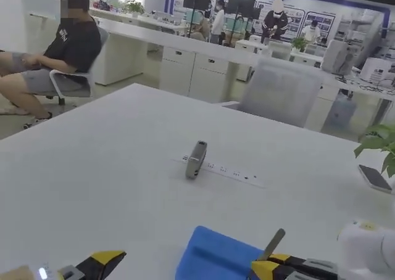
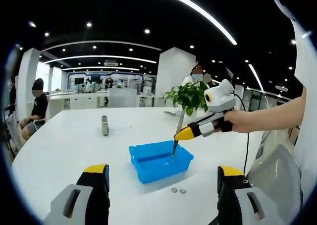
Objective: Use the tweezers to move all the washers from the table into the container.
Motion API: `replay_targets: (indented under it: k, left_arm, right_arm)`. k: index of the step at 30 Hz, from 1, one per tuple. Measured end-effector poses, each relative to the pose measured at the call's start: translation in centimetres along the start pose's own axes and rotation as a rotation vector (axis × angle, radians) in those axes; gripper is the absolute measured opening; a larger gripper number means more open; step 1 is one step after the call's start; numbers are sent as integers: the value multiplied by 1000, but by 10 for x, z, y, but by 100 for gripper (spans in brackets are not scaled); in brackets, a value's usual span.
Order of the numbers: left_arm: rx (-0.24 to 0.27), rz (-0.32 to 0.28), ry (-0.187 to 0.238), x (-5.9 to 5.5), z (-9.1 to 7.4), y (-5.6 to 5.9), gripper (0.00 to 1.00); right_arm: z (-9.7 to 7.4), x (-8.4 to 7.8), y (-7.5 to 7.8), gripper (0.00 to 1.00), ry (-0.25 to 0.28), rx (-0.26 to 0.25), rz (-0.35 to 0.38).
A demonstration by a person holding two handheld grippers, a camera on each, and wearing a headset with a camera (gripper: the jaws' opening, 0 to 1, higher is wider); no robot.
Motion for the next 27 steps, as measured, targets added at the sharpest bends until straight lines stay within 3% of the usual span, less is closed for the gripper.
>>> replay_targets:
  k: [18,27]
  left_arm:
    - [12,-7,-7,-4,-1,-4,90]
    - [15,-5,-12,-5,-1,-5,89]
  right_arm:
    - [42,-9,17,3,-66,-9,-58]
    - [50,-21,20,3,-93,-14,-61]
Point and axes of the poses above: the centre of the closed fingertips' face, and the gripper's own axes: z roughly forward along the fingers, y roughly to its right, x roughly out of its top, the point moved 4 cm from there along -z, roughly backward along the fingers, and after that the axes turned 3 degrees about -z, right-handed, at the moved point
